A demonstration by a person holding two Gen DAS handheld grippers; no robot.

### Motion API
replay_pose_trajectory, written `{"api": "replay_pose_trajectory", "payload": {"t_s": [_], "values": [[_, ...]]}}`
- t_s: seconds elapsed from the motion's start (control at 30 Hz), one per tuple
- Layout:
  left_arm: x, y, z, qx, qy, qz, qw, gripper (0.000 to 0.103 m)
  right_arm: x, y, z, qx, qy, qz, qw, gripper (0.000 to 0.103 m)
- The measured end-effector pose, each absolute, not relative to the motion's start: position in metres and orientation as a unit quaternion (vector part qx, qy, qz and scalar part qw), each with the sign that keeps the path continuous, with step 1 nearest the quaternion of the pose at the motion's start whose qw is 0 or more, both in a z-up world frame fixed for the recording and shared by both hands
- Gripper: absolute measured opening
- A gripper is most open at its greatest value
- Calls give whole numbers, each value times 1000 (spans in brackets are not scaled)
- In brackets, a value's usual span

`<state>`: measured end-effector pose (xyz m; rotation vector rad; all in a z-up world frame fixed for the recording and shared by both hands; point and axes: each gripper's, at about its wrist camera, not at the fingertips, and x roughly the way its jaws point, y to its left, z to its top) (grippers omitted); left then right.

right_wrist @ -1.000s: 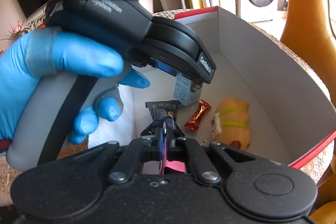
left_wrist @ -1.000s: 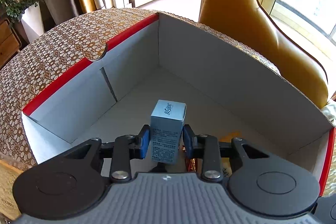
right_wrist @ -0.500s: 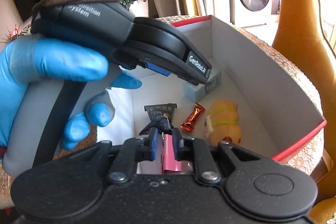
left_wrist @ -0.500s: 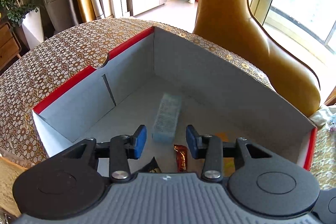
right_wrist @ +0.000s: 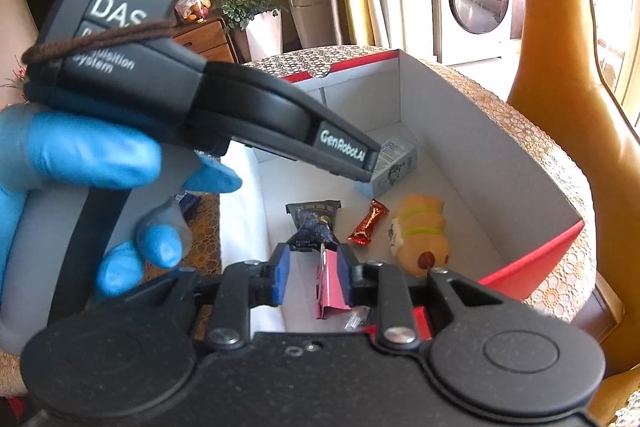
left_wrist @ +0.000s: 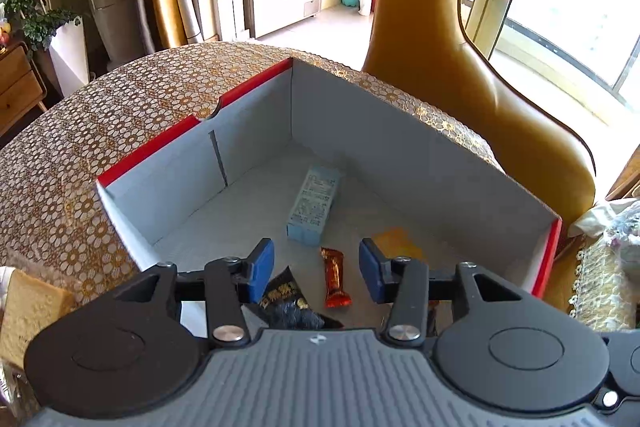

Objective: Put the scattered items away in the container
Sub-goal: 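Open left tool to drop medicine box while right tool releases pink clip into box, then withdraw both open tools upward from the red box, then move both open tools from the red box toward the items on the table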

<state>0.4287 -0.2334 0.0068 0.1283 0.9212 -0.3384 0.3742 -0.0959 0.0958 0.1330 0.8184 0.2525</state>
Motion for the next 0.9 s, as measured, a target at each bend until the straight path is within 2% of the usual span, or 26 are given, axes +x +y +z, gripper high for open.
{"api": "replay_pose_trajectory", "payload": {"t_s": [0.13,0.47,0.9], "values": [[419,-229,13,57,437,-159,884,50,368,-96,99,67,391,126,909,103],[391,-221,28,50,430,-144,890,51,345,-98,114,64,374,126,917,103],[351,-211,45,39,415,-136,899,61,317,-98,124,54,354,119,926,103]]}}
